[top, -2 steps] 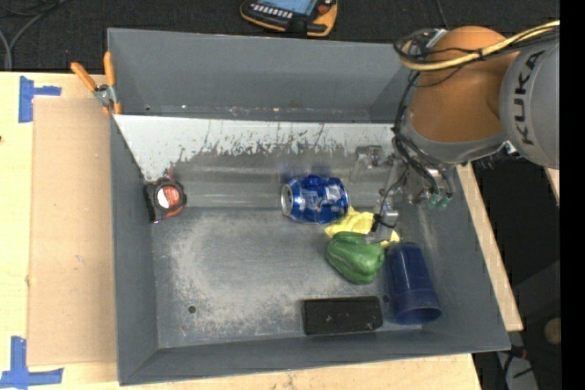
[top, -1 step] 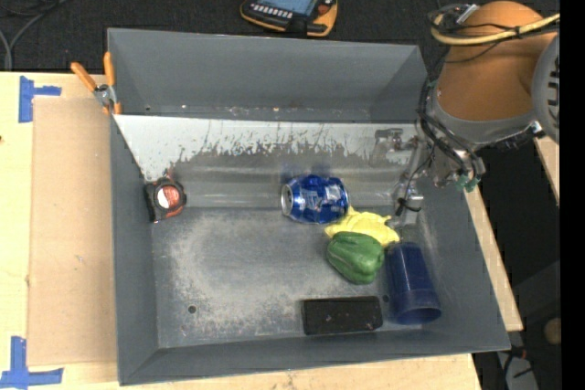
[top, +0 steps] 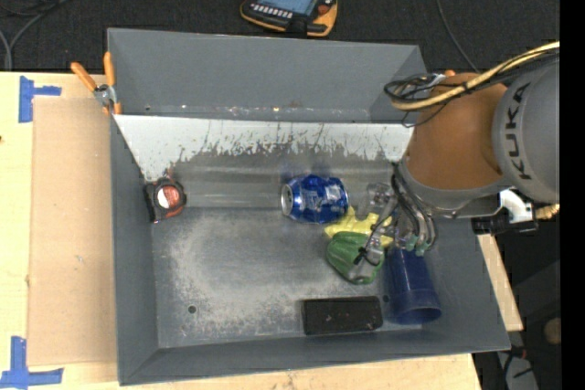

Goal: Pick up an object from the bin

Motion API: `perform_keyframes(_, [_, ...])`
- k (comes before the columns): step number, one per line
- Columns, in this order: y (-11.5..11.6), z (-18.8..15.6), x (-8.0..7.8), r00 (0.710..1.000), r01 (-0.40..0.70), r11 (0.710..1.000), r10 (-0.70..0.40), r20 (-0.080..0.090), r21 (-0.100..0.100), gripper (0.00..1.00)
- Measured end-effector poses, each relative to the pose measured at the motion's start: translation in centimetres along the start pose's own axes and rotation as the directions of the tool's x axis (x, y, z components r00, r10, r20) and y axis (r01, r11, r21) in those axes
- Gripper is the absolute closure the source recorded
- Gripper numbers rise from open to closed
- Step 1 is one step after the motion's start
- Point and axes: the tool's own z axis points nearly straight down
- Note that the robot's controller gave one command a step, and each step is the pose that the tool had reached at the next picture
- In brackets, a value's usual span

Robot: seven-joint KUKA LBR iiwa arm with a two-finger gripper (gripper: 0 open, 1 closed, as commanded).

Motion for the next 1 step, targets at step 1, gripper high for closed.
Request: perform_keyframes(1, [-0.5, 0.23, 0.04, 0.984, 0.18, 0.984, -0.18, 0.012, -0.001, 0.0])
